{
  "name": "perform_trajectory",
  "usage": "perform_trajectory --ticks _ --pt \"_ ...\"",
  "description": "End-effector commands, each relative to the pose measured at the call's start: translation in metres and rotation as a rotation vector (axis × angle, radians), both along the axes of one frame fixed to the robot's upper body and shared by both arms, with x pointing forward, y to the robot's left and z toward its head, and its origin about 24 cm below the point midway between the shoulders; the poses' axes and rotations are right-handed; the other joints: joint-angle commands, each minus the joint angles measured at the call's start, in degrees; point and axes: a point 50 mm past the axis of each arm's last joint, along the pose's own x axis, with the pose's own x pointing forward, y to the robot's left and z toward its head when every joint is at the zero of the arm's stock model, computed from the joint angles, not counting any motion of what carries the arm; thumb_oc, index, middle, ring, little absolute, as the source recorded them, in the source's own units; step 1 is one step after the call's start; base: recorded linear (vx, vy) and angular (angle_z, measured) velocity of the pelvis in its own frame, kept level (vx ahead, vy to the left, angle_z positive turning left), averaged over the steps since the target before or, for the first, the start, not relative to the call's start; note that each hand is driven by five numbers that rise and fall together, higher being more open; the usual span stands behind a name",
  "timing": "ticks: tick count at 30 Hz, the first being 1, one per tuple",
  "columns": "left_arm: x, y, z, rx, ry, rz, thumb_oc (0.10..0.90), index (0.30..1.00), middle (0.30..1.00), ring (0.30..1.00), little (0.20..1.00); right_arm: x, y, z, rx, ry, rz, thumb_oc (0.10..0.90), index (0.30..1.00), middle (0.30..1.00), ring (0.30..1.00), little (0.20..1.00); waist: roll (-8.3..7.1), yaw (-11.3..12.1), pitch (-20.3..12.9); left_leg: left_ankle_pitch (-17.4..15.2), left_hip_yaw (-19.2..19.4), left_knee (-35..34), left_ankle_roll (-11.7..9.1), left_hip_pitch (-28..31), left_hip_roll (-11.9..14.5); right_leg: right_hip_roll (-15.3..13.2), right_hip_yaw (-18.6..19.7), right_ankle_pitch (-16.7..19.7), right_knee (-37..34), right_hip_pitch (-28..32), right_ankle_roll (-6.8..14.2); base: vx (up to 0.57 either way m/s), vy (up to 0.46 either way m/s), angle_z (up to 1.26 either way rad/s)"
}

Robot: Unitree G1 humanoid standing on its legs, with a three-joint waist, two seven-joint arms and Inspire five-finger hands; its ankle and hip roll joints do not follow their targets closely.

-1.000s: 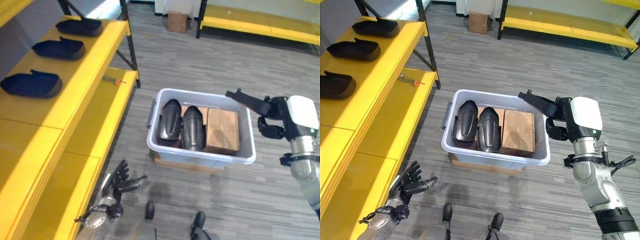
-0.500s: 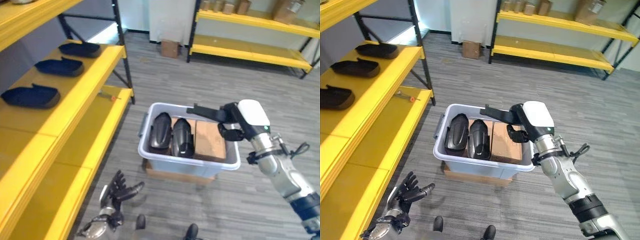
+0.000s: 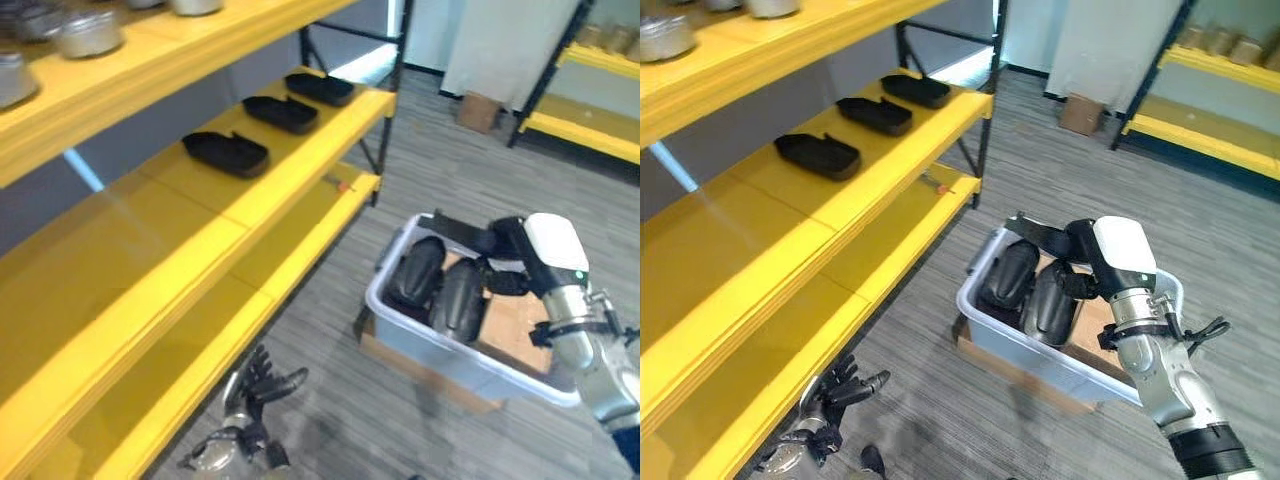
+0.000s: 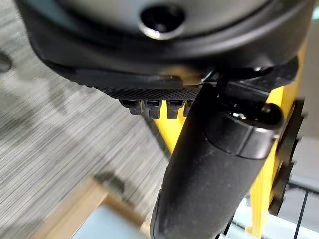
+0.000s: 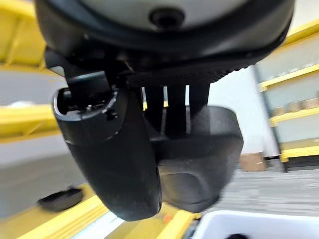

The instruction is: Move parts from the plastic box to the shelf.

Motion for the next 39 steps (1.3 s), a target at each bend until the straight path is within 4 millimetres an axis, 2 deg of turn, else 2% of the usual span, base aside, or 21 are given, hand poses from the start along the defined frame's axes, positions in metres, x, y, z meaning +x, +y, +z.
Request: perform_trajectory --ticks 1,5,6,7,10,11,12,20,22,23,25,26,27,28,30,31,33,34,36,38,39 --pt "0.024 -0.004 0.031 0.03 -0.193 -0.055 0.9 1.0 1.0 1.0 1.0 0.009 0.006 0.08 -0.007 -0.386 0.034 0.4 0.3 0.3 0.3 0.3 -0.11 1.85 -5.9 6.44 0.73 -3.35 -3.34 0.62 5.81 1.6 0.97 -7.62 3.04 -0.08 2.87 0.12 0.252 0.41" --pt "0.025 0.004 0.036 0.06 -0.208 -0.049 0.9 1.0 1.0 1.0 1.0 0.01 0.007 0.077 0.019 -0.38 0.031 0.4 0.3 0.3 0.3 0.3 -1.76 3.01 -6.0 3.51 -0.8 -1.87 -1.72 -0.33 3.05 -1.18 -0.31 -6.46 3.79 1.09 4.34 0.09 0.2 0.53" --pt "0.026 0.011 0.042 0.084 -0.227 -0.03 0.9 1.0 1.0 1.0 1.0 0.014 0.011 0.076 0.033 -0.379 0.035 0.4 0.3 0.3 0.3 0.3 -2.99 4.24 -5.94 1.42 -1.92 -0.77 -0.42 -1.29 0.66 -3.42 -1.1 -5.39 5.14 1.47 5.51 0.1 0.181 0.4" --pt "0.026 0.011 0.042 0.084 -0.227 -0.03 0.9 1.0 1.0 1.0 1.0 0.014 0.011 0.076 0.033 -0.379 0.035 0.4 0.3 0.3 0.3 0.3 -3.05 4.18 -5.94 1.37 -1.94 -0.73 -0.37 -1.33 0.58 -3.52 -1.12 -5.39 5.2 1.46 5.57 0.18 0.283 0.35" --pt "0.027 0.02 0.049 0.109 -0.253 -0.001 0.9 1.0 1.0 1.0 1.0 0.021 0.024 0.075 0.058 -0.375 0.059 0.4 0.3 0.3 0.3 0.3 -4.75 6.15 -5.72 -1.65 -3.26 -0.14 1.97 -1.72 -3.64 -6.99 -1.81 -1.62 7.56 2.06 7.95 0.16 0.212 0.27" --pt "0.027 0.02 0.049 0.11 -0.253 0.0 0.9 1.0 1.0 1.0 1.0 0.021 0.024 0.075 0.059 -0.376 0.06 0.4 0.3 0.3 0.3 0.3 -4.88 6.02 -5.69 -1.8 -3.3 -0.04 2.1 -1.77 -3.83 -7.19 -1.84 -1.47 7.57 2.09 8.13 0.17 0.204 0.27" --pt "0.027 0.022 0.05 0.113 -0.256 0.011 0.9 1.0 1.0 1.0 1.0 0.023 0.028 0.075 0.065 -0.377 0.068 0.4 0.3 0.3 0.3 0.3 -5.29 6.73 -5.76 -2.73 -3.76 -0.1 2.81 -1.83 -5.33 -8.03 -2.13 0.0 7.63 2.51 8.85 0.08 0.115 0.34" --pt "0.021 0.031 0.054 0.132 -0.271 0.058 0.9 1.0 1.0 1.0 1.0 0.034 0.052 0.076 0.106 -0.374 0.127 0.4 0.3 0.3 0.3 0.3 -6.0 8.94 -5.53 -5.18 -4.8 -1.3 5.67 -1.36 -9.84 -11.76 -2.59 5.47 10.21 2.42 10.64 0.12 0.164 0.24" --pt "0.021 0.033 0.057 0.144 -0.28 0.06 0.9 1.0 1.0 1.0 1.0 0.035 0.06 0.075 0.113 -0.374 0.149 0.4 0.3 0.3 0.3 0.3 -5.79 9.53 -4.96 -6.72 -5.94 -1.02 7.06 -1.02 -11.74 -13.49 -1.52 7.27 13.84 1.73 10.76 0.16 0.238 0.28" --pt "0.02 0.034 0.058 0.147 -0.281 0.062 0.9 1.0 1.0 1.0 1.0 0.035 0.06 0.075 0.113 -0.375 0.147 0.4 0.3 0.3 0.3 0.3 -5.82 9.52 -4.76 -7.49 -6.51 -0.92 7.81 -0.68 -12.69 -14.53 -0.66 7.91 16.26 1.1 10.84 0.15 0.245 0.35" --pt "0.02 0.034 0.057 0.16 -0.271 0.049 0.9 1.0 1.0 1.0 1.0 0.034 0.06 0.072 0.107 -0.37 0.145 0.4 0.3 0.3 0.3 0.3 -5.4 8.56 -4.3 -8.18 -8.18 -1.09 9.01 0.36 -14.12 -14.94 4.09 9.78 20.83 -0.6 10.68 0.13 0.197 0.44" --pt "0.02 0.034 0.057 0.16 -0.271 0.05 0.9 1.0 1.0 1.0 1.0 0.034 0.06 0.072 0.106 -0.37 0.145 0.4 0.3 0.3 0.3 0.3 -5.43 8.65 -4.27 -8.21 -8.08 -1.17 9.13 0.38 -14.23 -15.19 4.44 9.71 21.3 -0.95 10.73 0.12 0.217 0.63" --pt "0.021 0.032 0.056 0.173 -0.265 0.032 0.9 1.0 1.0 1.0 1.0 0.031 0.059 0.069 0.101 -0.358 0.145 0.4 0.3 0.3 0.3 0.3 -4.49 7.19 -3.55 -7.95 -10.25 -2.78 10.3 1.99 -15.31 -13.25 12.17 7.95 26.91 -5.33 9.99 0.06 0.226 0.6" --pt "0.02 0.032 0.055 0.186 -0.255 0.021 0.9 1.0 1.0 1.0 1.0 0.028 0.056 0.064 0.103 -0.341 0.14 0.4 0.3 0.3 0.3 0.3 -3.26 5.57 -2.84 -6.72 -11.18 -4.07 10.85 2.96 -15.29 -8.76 17.57 3.1 28.44 -10.14 7.04 0.08 0.235 0.53" --pt "0.021 0.031 0.055 0.184 -0.257 0.023 0.9 1.0 1.0 1.0 1.0 0.026 0.054 0.062 0.104 -0.335 0.138 0.4 0.3 0.3 0.3 0.3 -2.83 5.33 -2.64 -6.58 -11.77 -4.39 10.57 3.32 -15.12 -7.67 18.75 1.26 28.76 -12.46 6.15 0.04 0.032 0.79" --pt "0.025 0.03 0.056 0.191 -0.268 0.015 0.9 1.0 1.0 1.0 1.0 0.023 0.05 0.06 0.11 -0.33 0.13 0.4 0.3 0.3 0.3 0.3 -2.3 4.8 -1.98 -6.98 -12.77 -4.19 9.82 4.0 -14.95 -8.19 18.79 -0.64 24.69 -13.96 5.62 0.06 -0.095 0.72" --pt "0.027 0.029 0.058 0.193 -0.276 0.008 0.9 1.0 1.0 1.0 1.0 0.022 0.048 0.06 0.117 -0.333 0.124 0.4 0.3 0.3 0.3 0.3 -2.12 4.27 -1.61 -7.3 -13.67 -4.03 9.27 4.16 -14.63 -8.66 19.04 0.23 21.13 -14.17 6.02 0.05 -0.105 0.3" --pt "0.029 0.028 0.058 0.19 -0.281 0.002 0.9 1.0 1.0 1.0 1.0 0.022 0.047 0.06 0.122 -0.335 0.123 0.4 0.3 0.3 0.3 0.3 -2.06 3.86 -1.49 -7.67 -14.22 -3.86 8.63 4.17 -14.26 -8.69 20.27 1.0 16.37 -14.71 6.54 0.06 -0.136 0.53" --pt "0.032 0.027 0.059 0.195 -0.285 -0.002 0.9 1.0 1.0 1.0 1.0 0.02 0.044 0.06 0.126 -0.332 0.116 0.4 0.3 0.3 0.3 0.3 -2.54 2.67 -1.24 -8.4 -15.67 -3.31 7.44 4.45 -13.91 -8.12 24.95 4.41 6.75 -14.98 7.82 0.11 -0.204 0.46" --pt "0.033 0.027 0.057 0.197 -0.279 -0.001 0.9 1.0 1.0 1.0 1.0 0.017 0.041 0.057 0.126 -0.329 0.103 0.4 0.3 0.3 0.3 0.3 -3.15 1.68 -1.24 -9.33 -17.14 -2.66 6.74 4.84 -13.57 -8.15 29.3 6.9 2.18 -15.44 8.98 0.14 -0.194 0.9" --pt "0.032 0.026 0.056 0.191 -0.276 0.003 0.9 1.0 1.0 1.0 1.0 0.015 0.039 0.057 0.123 -0.327 0.097 0.4 0.3 0.3 0.3 0.3 -3.65 1.67 -1.4 -9.79 -17.56 -2.31 6.54 5.26 -13.58 -8.18 29.57 8.3 0.89 -15.02 9.52 0.21 -0.258 1.33"
